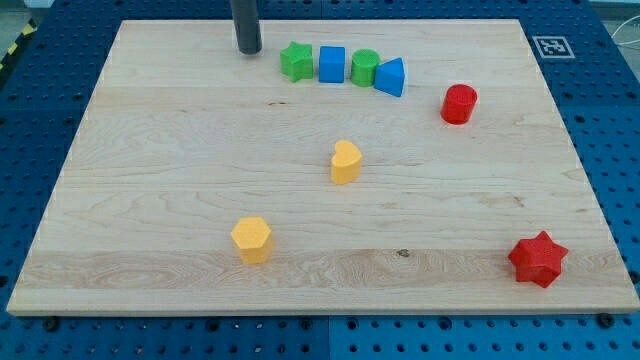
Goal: Move your arm to the center
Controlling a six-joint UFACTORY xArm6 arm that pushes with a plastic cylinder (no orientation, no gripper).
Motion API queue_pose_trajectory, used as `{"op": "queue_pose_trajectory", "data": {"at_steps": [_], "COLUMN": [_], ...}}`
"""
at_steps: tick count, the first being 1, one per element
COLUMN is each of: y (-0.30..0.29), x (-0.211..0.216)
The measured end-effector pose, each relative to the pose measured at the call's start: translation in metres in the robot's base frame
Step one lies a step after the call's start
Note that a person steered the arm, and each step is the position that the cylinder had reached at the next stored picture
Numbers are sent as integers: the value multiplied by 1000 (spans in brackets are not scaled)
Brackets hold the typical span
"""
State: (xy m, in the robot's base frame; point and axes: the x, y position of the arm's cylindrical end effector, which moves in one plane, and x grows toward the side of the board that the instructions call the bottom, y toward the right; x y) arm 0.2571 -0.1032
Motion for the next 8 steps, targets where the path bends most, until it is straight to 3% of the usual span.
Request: {"op": "queue_pose_trajectory", "data": {"at_steps": [5, 8], "y": [13, 25], "x": [99, 112]}}
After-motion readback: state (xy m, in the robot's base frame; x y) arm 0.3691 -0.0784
